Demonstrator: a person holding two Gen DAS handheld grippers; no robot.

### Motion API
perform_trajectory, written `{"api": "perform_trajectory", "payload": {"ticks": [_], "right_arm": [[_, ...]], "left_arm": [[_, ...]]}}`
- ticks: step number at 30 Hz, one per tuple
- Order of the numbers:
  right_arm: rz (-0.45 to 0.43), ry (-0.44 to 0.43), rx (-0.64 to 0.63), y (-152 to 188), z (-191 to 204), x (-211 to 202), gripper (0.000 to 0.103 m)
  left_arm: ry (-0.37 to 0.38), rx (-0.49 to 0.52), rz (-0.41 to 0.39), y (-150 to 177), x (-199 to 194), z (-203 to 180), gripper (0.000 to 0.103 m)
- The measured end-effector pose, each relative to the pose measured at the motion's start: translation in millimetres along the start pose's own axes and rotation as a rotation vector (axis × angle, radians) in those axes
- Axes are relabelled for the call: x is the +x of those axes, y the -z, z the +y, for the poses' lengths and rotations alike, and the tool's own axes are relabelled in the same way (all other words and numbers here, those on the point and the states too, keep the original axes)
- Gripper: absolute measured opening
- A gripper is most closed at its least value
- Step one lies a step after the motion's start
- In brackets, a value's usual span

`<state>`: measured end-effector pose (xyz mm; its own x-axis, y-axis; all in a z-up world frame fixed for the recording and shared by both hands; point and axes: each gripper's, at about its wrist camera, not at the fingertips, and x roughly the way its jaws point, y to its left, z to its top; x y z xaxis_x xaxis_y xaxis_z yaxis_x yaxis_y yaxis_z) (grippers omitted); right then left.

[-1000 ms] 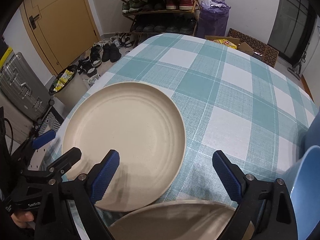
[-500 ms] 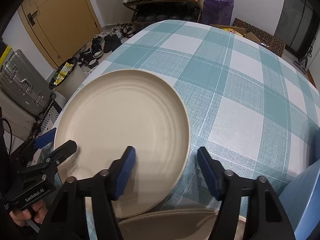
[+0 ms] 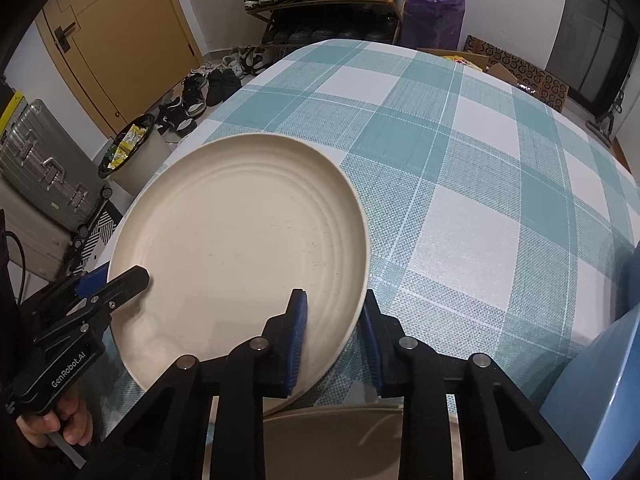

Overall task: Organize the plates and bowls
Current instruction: 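Close both grippers on the rim of the cream plate, then lift the cream plate and carry it toward the other cream plate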

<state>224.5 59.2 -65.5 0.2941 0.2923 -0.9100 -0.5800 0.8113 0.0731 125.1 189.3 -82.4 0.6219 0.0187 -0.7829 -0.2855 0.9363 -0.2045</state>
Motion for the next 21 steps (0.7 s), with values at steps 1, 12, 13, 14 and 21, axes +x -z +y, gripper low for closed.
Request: {"api": "perform_trajectory", "payload": {"ticks": [1,12,13,14,21], "right_arm": [[-0.009,0.005,-0.001,0.4,0.2,-1.7,0.023],[-0.040,0.020,-0.023,3.0,1.9,-6.0,0.019],[-0.045,0.019,-0.024,2.9,2.4,-6.8,0.019],[-0.048,0.019,-0.025,2.6,2.5,-7.5,0.019],[-0.074,0.013,-0.033,3.9,4.0,-18.0,0.019]], "left_arm": [[-0.003,0.000,-0.002,0.2,-0.5,0.4,0.025],[-0.004,-0.007,-0.043,-1.7,-11.6,2.6,0.025],[-0.004,-0.008,-0.045,-1.8,-12.7,2.8,0.025],[-0.004,-0.009,-0.048,-1.9,-13.7,2.7,0.025],[-0.002,-0.003,-0.075,-3.6,-25.1,-0.5,0.025]]}}
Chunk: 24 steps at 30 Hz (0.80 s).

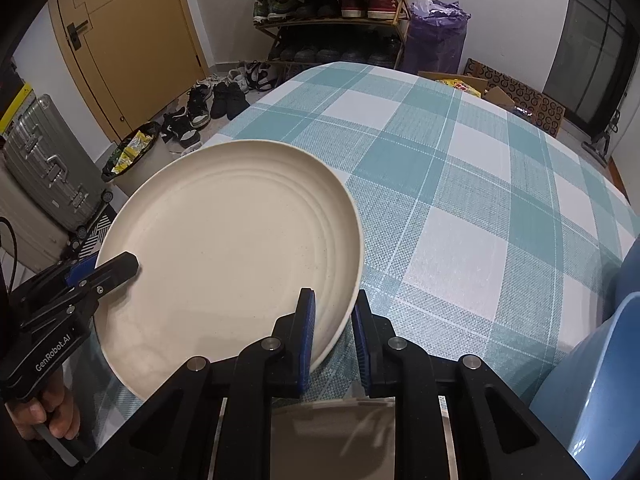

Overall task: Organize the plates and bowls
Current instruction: 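Lift the cream plate and carry it toward the other cream plate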

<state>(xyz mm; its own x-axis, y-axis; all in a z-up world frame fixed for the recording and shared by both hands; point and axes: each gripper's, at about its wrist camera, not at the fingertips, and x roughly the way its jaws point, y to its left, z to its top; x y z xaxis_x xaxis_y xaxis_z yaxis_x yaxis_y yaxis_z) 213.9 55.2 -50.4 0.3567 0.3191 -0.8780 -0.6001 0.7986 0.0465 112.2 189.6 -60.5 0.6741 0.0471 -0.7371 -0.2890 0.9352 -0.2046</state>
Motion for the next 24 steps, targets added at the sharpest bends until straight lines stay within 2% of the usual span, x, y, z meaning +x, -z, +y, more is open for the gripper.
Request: {"api": "perform_trajectory", "payload": {"ticks": [24], "right_arm": [[-0.045,0.027,0.027,18.8,-12.9,-57.2,0.019]], "left_arm": [[0.036,0.081,-0.040,-4.5,-26.9,-32.5,0.025]]}}
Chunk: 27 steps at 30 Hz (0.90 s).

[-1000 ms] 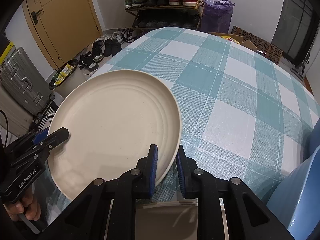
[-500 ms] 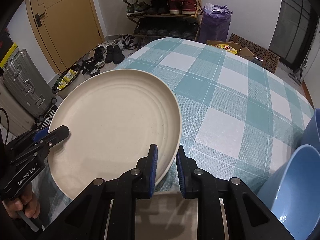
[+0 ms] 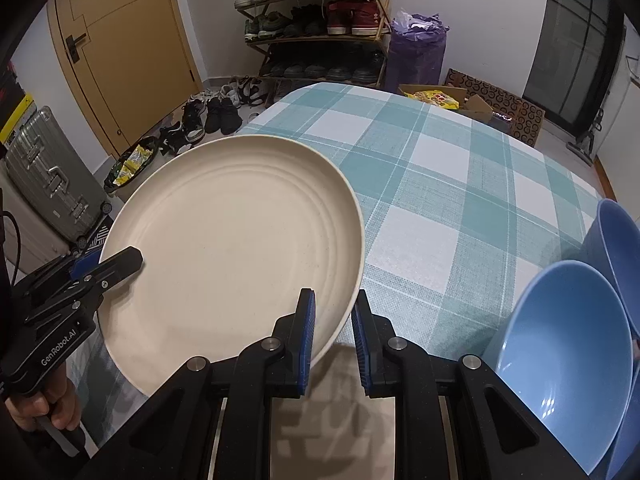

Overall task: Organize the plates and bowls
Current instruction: 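Lift the cream plate and carry it toward the other cream plate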

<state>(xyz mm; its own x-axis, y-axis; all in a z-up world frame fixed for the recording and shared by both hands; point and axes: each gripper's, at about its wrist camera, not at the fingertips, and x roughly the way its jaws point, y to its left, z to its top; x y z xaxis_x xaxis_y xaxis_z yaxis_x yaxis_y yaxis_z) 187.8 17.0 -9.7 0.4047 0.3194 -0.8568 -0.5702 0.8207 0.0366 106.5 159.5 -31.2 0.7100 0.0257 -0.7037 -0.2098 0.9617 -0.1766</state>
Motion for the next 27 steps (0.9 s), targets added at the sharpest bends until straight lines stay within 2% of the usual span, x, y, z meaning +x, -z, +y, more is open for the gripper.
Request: {"api": "perform_trajectory", "payload": {"ticks": [18,27], "right_arm": [[-0.002,0.007,0.074,36.9,-21.0,-26.5,0.019],[-0.003,0.011,0.080,58.5,-25.5,-39.2,0.019]], "left_arm": [[0.050,0.069,0.008,7.1,-16.1,-30.1,0.025],[0.047,0.114,0.011,21.2,-27.3,-44.6,0.025]]}}
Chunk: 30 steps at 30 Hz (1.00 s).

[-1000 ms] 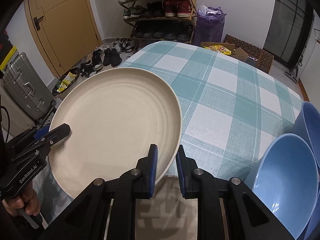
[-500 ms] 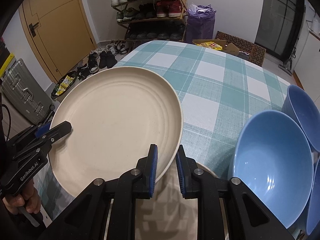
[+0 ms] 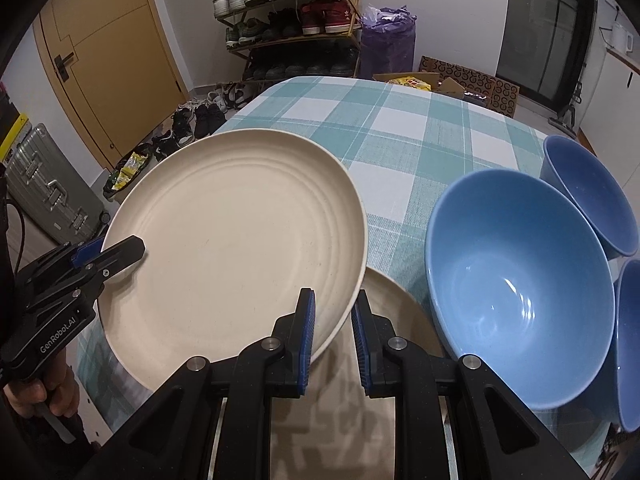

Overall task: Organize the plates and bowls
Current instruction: 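Lift the cream plate and carry it toward the other cream plate, then lower the held cream plate onto the other cream plate with both grippers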

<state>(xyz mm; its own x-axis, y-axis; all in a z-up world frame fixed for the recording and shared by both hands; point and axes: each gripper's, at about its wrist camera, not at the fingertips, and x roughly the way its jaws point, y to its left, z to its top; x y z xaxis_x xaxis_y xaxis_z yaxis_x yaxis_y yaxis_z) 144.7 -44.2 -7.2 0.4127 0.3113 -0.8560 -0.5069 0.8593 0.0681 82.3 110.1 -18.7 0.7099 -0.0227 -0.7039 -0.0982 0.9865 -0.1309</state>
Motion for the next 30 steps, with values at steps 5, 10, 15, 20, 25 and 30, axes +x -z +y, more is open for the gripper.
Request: {"api": "perform_trajectory", "payload": {"ticks": [5,10,15,20,25,30], "right_arm": [[0.002,0.002,0.001,8.5,-1.2,-4.7,0.019],[0.001,0.007,0.002,19.0,-4.0,-11.3,0.019],[0.010,0.009,0.015,32.0,-7.7,-13.2,0.019],[0.014,0.014,0.030,42.8,-11.7,-16.8,0.019],[0.016,0.020,0.047,53.0,-18.8,-20.6,0.019],[0.022,0.023,0.057,62.5,-24.5,-22.9,0.019]], "left_arm": [[0.010,0.012,0.002,4.3,-3.8,-5.3,0.025],[0.017,0.030,0.004,9.8,-8.2,-13.0,0.025],[0.024,0.042,0.017,15.8,-7.9,-19.6,0.025],[0.026,0.064,0.025,20.7,-9.1,-27.8,0.025],[0.032,0.086,0.036,25.7,-8.3,-36.7,0.025],[0.035,0.109,0.045,29.1,-7.4,-45.8,0.025]]}}
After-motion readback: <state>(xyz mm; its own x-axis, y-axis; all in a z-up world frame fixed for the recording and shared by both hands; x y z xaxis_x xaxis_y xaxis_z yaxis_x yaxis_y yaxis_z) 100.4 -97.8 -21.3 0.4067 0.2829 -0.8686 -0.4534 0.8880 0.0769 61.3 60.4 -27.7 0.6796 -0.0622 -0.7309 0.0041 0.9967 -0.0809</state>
